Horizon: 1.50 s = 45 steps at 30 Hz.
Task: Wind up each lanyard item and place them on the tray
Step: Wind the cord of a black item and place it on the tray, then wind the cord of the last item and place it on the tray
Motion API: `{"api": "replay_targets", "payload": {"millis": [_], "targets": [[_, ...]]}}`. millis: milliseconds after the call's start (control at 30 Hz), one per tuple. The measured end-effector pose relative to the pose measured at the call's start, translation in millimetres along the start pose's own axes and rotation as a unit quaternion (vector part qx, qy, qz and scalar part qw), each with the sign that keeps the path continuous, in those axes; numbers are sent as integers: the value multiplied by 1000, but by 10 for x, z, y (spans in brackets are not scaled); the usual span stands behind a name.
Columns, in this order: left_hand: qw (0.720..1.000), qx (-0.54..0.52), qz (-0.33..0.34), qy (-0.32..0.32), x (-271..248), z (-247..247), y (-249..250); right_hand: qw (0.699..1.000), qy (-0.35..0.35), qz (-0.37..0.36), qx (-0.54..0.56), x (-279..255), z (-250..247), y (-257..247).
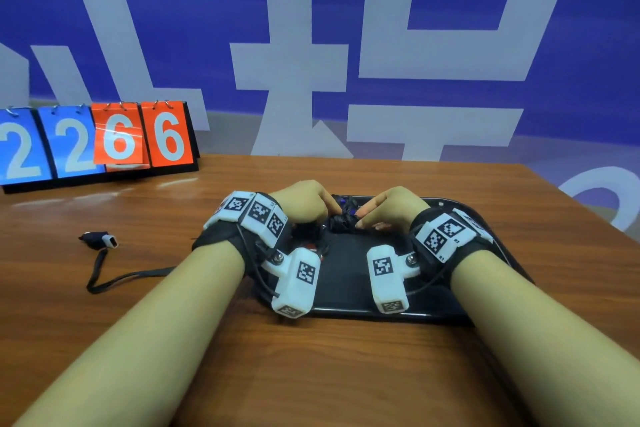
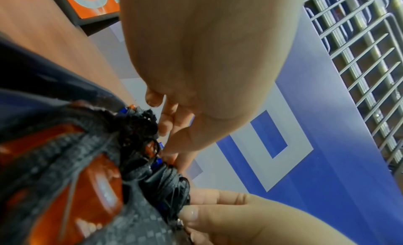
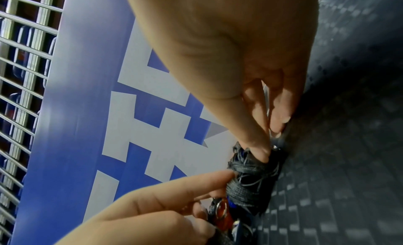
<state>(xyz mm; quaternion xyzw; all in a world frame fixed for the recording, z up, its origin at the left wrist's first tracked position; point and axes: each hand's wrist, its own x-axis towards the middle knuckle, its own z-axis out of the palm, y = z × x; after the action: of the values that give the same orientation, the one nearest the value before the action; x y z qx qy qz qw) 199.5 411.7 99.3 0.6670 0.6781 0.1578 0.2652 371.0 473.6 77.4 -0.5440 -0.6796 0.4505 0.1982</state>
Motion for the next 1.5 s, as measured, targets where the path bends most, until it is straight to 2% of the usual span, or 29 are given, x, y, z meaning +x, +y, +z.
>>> {"api": "replay_targets", "payload": {"millis": [433, 600, 733, 933, 1100, 1333, 1500], "targets": [[998, 53, 14, -19, -52, 6, 47, 1000, 15, 3, -25, -2, 30, -29], [1000, 0, 13, -3, -72, -30, -6, 998, 25, -21, -57, -6, 37, -112], [994, -90, 30, 62, -70, -37, -75, 995, 42, -30, -82, -58, 60, -194], [965, -191, 29, 177, -200, -142, -186, 991, 76, -78, -80, -209, 115, -364], [939, -237, 21, 249, -464, -295, -320, 990, 32, -134, -2, -440, 251, -672], [939, -205, -7, 277, -977, -564, -705, 984, -16, -175, -3, -546, 761, -1083], [937, -185, -47, 294, -1316, -796, -1130, 977, -70, -197, -50, -559, 1260, -1288]]}}
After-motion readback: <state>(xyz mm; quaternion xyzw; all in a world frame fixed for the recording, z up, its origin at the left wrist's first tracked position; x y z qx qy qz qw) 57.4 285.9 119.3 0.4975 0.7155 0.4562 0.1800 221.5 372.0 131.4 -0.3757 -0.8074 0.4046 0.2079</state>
